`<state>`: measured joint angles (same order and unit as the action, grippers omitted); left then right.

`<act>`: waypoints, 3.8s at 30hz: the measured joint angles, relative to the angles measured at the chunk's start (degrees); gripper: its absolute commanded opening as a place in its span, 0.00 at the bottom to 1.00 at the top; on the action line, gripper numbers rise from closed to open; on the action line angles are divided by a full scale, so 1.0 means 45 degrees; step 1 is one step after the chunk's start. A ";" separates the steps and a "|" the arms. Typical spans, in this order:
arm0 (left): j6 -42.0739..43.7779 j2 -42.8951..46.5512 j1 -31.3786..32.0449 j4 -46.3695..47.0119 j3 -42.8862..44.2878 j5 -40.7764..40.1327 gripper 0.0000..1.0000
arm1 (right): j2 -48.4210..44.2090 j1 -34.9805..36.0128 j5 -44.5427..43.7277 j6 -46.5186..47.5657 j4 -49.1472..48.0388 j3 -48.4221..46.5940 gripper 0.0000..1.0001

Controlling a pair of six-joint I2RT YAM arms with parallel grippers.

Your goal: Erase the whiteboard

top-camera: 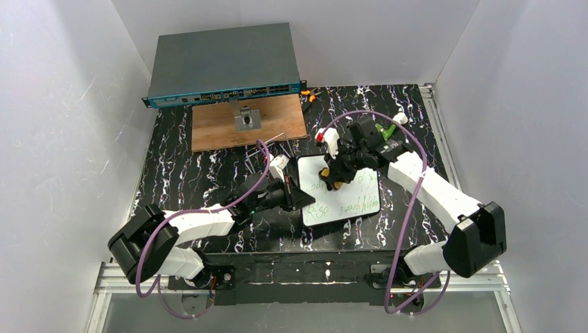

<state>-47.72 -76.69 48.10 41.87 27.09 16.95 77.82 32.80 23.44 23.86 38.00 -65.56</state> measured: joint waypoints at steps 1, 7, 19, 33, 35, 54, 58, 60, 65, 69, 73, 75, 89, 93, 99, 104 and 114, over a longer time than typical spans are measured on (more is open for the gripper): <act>-0.0010 0.0000 0.0000 0.0000 0.0000 0.0000 0.00 | 0.0146 0.0000 -0.0194 -0.0107 0.0000 -0.0243 0.01; -0.0262 -0.0112 -0.0083 -0.0010 0.0000 -0.0005 0.00 | 0.0806 -0.0058 -0.1632 -0.0675 -0.0112 -0.1083 0.01; -0.0393 -0.0112 -0.0083 -0.0005 0.0000 0.0005 0.00 | 0.0325 -0.0903 -0.1880 -0.0170 -0.0661 -0.0214 0.01; -0.0034 -0.0112 -0.0068 0.0117 0.0000 0.0097 0.00 | 0.0141 -0.0709 -0.0534 -0.0141 -0.0039 -0.0078 0.01; -0.0078 -0.0112 -0.0068 0.0112 0.0000 0.0092 0.00 | 0.0141 -0.0816 -0.0908 -0.0316 -0.0204 -0.0073 0.01; 0.0180 -0.0078 -0.0053 0.0131 0.0000 0.0155 0.00 | -0.0627 -0.1763 0.1685 0.0826 0.0185 0.0942 0.01; 0.0185 -0.0078 -0.0053 0.0131 0.0000 0.0165 0.00 | -0.0189 -0.1768 0.1700 0.0296 0.0238 0.0019 0.01; 0.0185 -0.0083 -0.0053 0.0131 0.0000 0.0175 0.00 | 0.0083 -0.1821 0.1282 -0.0058 0.0087 -0.0544 0.01; 0.0180 -0.0083 -0.0053 0.0126 0.0000 0.0199 0.00 | 0.0544 -0.2273 -0.0121 -0.0738 -0.0641 -0.0884 0.01; -0.0034 -0.0083 -0.0063 0.0058 0.0000 0.0170 0.00 | 0.0238 -0.2395 -0.1190 -0.0855 -0.1151 0.0005 0.01; 0.0165 -0.0078 -0.0058 0.0044 0.0024 0.0262 0.00 | -0.0733 -0.2419 -0.0151 0.0000 -0.0879 0.1175 0.01; 0.0330 -0.0083 -0.0058 -0.0185 0.0233 0.0379 0.00 | -0.0753 -0.2195 0.0831 0.0355 -0.0534 0.1190 0.01; 0.0573 -0.0364 -0.0058 -0.0971 0.1005 0.0593 0.00 | -0.0583 -0.2871 -0.0330 -0.0015 -0.0685 0.0525 0.01; 0.0733 -0.0335 -0.0058 -0.0986 0.1010 0.0670 0.00 | -0.1054 -0.3167 -0.0214 0.0199 -0.0704 0.1059 0.01; 0.0845 -0.0330 -0.0053 -0.0991 0.1010 0.0763 0.00 | -0.1200 -0.3191 0.1137 0.0500 -0.0321 0.1195 0.01; 0.0840 -0.0330 -0.0053 -0.0981 0.1010 0.0767 0.00 | -0.1180 -0.3196 0.1656 0.0189 -0.0384 0.1166 0.01; 0.0792 -0.0330 -0.0058 -0.0971 0.1005 0.0763 0.00 | -0.0466 -0.3978 0.0724 -0.0845 -0.0903 0.0471 0.01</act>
<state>-44.16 -78.17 47.83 37.50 31.62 20.38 75.72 14.90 26.70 20.05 33.93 -63.44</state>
